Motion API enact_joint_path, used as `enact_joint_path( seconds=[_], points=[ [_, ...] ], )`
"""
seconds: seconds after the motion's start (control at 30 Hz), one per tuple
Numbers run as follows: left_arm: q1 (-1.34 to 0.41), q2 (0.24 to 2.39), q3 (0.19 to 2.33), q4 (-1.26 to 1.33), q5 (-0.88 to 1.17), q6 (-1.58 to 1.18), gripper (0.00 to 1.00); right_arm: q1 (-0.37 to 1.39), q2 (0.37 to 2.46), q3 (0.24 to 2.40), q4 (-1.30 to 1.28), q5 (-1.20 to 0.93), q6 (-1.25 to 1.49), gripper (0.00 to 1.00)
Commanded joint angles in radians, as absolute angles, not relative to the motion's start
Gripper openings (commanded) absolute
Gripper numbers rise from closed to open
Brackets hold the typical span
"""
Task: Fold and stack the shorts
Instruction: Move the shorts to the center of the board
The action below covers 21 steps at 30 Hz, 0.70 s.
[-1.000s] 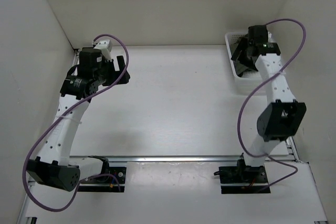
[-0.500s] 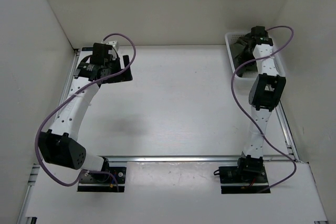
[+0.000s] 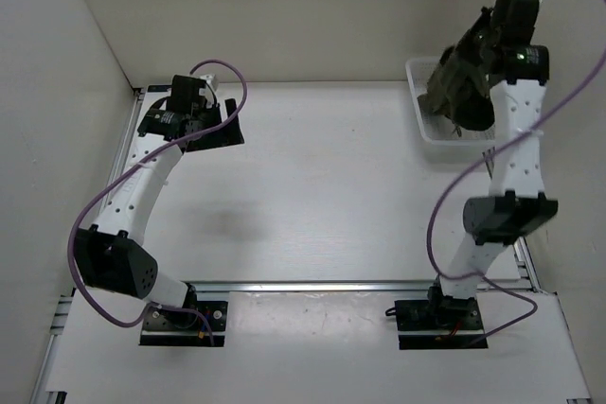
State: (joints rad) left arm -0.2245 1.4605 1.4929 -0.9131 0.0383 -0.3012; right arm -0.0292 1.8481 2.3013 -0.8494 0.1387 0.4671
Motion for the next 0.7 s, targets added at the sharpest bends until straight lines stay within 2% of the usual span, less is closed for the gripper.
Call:
enact_joint_path(
  seconds=[0.0,0.1,0.23,0.3,0.43,0.47,0.5,0.53,0.6,0.67],
  points=[
    [-0.224,1.442,1.551,-0.908,0.092,-0.330,1.00,0.072,1.657,2.371,-0.724,-0.069,0.411,0.00],
    [-0.212,1.433,1.578,-0.920,0.074,-0.365,1.00,0.161,1.594,2.382,-0.652,-0.284,0.379,0.00],
    [-0.143,1.422,1.638,-0.985,0.065,-0.397,1.00,0.261,1.526,2.284,-0.629,-0.416,0.330,0.00],
    [-0.103,1.402,1.660,-1.009,0.064,-0.406,1.00,0.310,1.474,2.183,-0.629,-0.398,0.307,0.00],
    [-0.060,1.376,1.681,-1.020,0.084,-0.407,1.00,0.337,1.434,1.787,-0.620,-0.338,0.317,0.03],
    [-0.060,1.376,1.681,-1.020,0.084,-0.407,1.00,0.337,1.448,1.729,-0.611,-0.324,0.318,0.47],
    [-0.060,1.376,1.681,-1.020,0.095,-0.407,1.00,0.337,1.474,1.689,-0.629,-0.307,0.318,0.72],
    [-0.060,1.376,1.681,-1.020,0.115,-0.407,1.00,0.321,1.561,1.678,-0.679,-0.276,0.318,0.77],
    [-0.075,1.390,1.681,-1.031,0.139,-0.396,1.00,0.301,1.638,1.707,-0.793,-0.212,0.328,0.80],
    [-0.106,1.390,1.645,-1.040,0.127,-0.376,1.00,0.290,1.616,1.649,-0.802,-0.170,0.356,0.80]
  ],
)
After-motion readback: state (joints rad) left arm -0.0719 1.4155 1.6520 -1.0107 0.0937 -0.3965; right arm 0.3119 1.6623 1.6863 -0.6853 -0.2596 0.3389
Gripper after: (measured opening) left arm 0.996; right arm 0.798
